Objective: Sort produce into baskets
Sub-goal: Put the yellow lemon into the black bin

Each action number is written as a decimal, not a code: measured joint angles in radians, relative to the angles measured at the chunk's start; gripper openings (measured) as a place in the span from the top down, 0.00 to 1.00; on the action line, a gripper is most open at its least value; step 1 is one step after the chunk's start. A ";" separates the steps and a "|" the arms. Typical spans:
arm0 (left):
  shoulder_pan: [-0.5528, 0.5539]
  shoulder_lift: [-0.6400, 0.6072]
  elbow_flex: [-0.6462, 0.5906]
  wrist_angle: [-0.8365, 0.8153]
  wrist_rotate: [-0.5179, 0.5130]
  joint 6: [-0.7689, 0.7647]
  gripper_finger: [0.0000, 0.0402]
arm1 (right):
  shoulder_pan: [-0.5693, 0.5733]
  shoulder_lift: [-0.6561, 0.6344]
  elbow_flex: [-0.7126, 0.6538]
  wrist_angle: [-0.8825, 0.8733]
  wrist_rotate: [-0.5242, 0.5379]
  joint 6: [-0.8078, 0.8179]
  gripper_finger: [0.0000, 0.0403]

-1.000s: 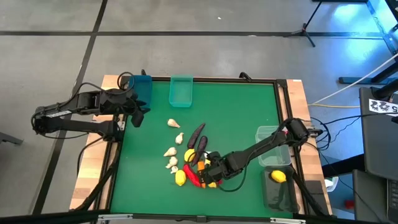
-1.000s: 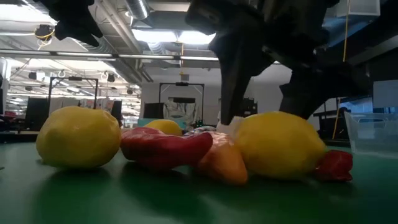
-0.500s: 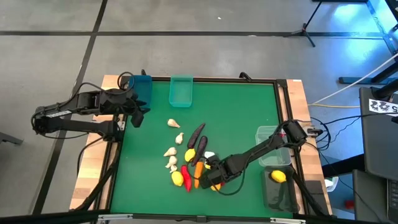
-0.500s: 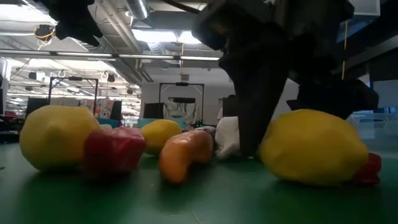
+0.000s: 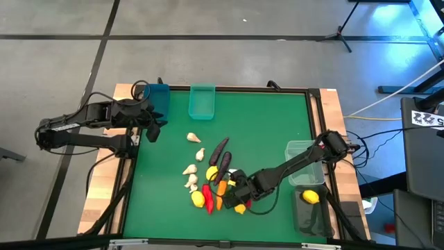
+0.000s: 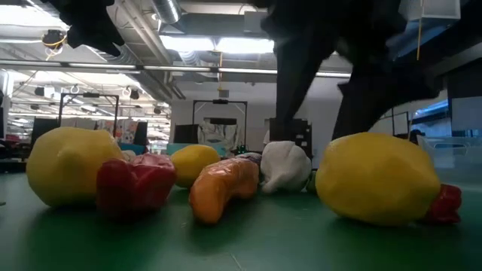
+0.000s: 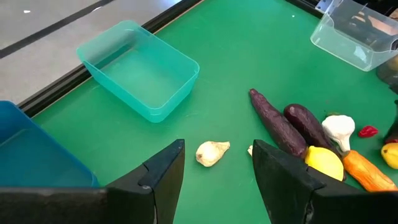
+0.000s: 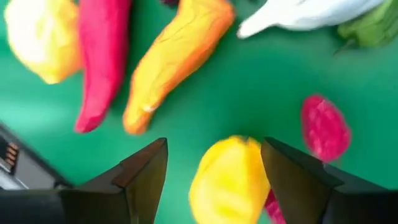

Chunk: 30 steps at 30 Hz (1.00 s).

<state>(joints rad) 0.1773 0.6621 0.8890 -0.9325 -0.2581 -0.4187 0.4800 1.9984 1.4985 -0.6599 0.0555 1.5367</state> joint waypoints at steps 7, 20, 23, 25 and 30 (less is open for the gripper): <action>0.000 0.000 0.000 0.000 0.000 0.009 0.54 | 0.044 0.000 0.048 -0.150 0.006 0.041 0.36; 0.000 0.000 0.000 -0.005 0.000 0.002 0.54 | 0.064 0.068 0.084 -0.130 0.056 0.107 0.36; 0.000 0.000 0.000 -0.006 0.000 0.001 0.54 | 0.065 0.067 0.084 -0.133 0.061 0.114 0.36; 0.000 0.000 0.000 -0.006 0.000 0.001 0.54 | 0.064 0.067 0.084 -0.142 0.061 0.121 0.36; 0.000 0.000 0.000 -0.006 0.000 -0.001 0.54 | 0.064 0.084 0.083 -0.123 0.065 0.131 0.36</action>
<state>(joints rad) 0.1776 0.6621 0.8890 -0.9386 -0.2581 -0.4194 0.5438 2.0821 1.5818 -0.7829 0.1208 1.6673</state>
